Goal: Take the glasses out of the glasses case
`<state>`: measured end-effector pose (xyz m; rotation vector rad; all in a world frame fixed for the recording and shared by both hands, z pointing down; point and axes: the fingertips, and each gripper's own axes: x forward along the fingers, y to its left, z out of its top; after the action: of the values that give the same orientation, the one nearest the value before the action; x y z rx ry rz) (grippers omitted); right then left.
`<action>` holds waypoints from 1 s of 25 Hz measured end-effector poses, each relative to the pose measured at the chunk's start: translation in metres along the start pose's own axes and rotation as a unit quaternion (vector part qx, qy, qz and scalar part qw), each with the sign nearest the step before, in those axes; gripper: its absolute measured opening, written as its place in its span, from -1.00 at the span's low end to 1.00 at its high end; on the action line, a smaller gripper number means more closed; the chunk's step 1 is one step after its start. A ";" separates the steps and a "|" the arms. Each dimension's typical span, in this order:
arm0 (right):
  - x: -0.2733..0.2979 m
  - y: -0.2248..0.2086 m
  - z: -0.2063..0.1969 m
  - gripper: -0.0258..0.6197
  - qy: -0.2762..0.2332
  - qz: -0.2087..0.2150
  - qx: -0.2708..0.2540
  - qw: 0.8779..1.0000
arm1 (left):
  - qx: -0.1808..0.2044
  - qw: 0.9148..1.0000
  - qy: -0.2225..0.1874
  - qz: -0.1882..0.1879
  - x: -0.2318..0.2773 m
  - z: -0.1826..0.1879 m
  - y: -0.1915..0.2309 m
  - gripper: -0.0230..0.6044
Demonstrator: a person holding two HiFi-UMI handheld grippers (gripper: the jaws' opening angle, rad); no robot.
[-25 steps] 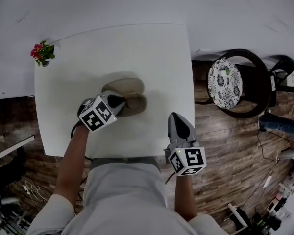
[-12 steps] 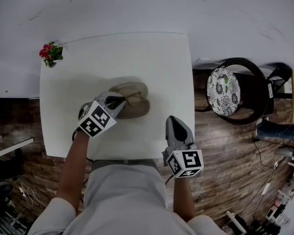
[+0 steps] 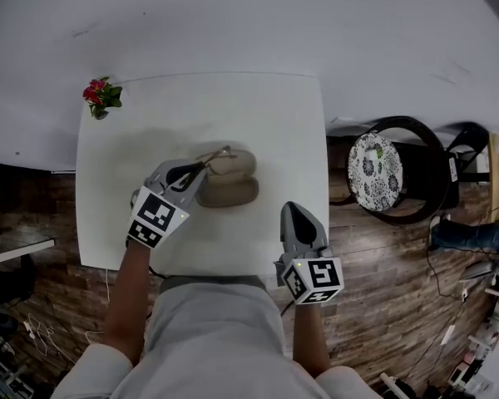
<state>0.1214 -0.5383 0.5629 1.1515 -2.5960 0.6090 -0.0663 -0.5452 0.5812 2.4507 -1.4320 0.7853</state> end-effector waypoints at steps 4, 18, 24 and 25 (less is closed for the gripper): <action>-0.006 0.011 0.007 -0.91 -0.011 -0.002 -0.007 1.000 | -0.014 0.999 -0.040 0.034 -0.031 0.013 0.008 -0.85; -0.048 0.048 0.026 -0.91 -0.046 -0.010 -0.033 0.998 | -0.068 0.976 -0.150 0.146 -0.151 0.028 0.018 -0.85; -0.075 0.068 0.033 -0.91 -0.065 -0.013 -0.043 0.997 | -0.073 0.963 -0.188 0.181 -0.204 0.032 0.012 -0.85; -0.080 0.072 0.034 -0.91 -0.068 -0.014 -0.045 0.997 | -0.074 0.961 -0.193 0.186 -0.212 0.032 0.011 -0.85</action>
<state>0.1192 -0.4586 0.4834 1.2377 -2.6846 0.4169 -0.1480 -0.4050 0.4401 2.3369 -2.0478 0.2422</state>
